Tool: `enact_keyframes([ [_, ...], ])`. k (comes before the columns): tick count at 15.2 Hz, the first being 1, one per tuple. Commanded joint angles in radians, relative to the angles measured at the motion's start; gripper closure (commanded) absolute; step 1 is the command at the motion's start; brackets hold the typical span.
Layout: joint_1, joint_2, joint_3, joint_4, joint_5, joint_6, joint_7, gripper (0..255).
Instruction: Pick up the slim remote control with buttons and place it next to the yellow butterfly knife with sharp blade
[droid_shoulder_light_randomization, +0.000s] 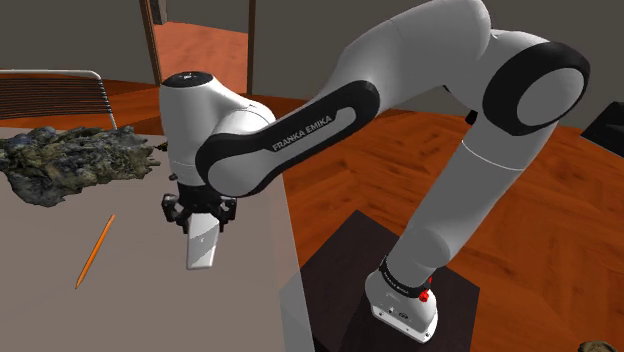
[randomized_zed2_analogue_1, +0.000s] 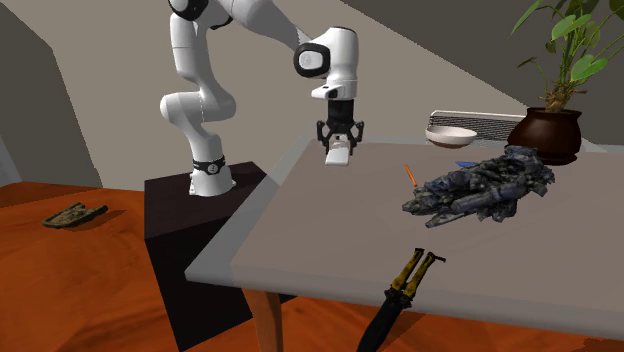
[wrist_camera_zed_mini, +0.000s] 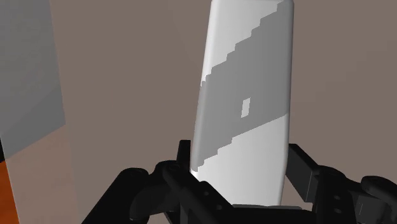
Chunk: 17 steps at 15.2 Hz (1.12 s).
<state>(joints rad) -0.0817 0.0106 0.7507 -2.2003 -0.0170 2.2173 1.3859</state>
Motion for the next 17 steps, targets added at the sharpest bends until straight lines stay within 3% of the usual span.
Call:
enact_keyframes([
  [1, -0.001, -0.018, -0.001, 0.014, 0.016, -0.027, -0.011, 255],
  [6, -0.003, -0.051, -0.004, 0.043, 0.042, -0.08, -0.031, 255],
  [17, -0.129, 0.013, -0.136, 0.105, -0.003, -0.092, -0.265, 255],
])
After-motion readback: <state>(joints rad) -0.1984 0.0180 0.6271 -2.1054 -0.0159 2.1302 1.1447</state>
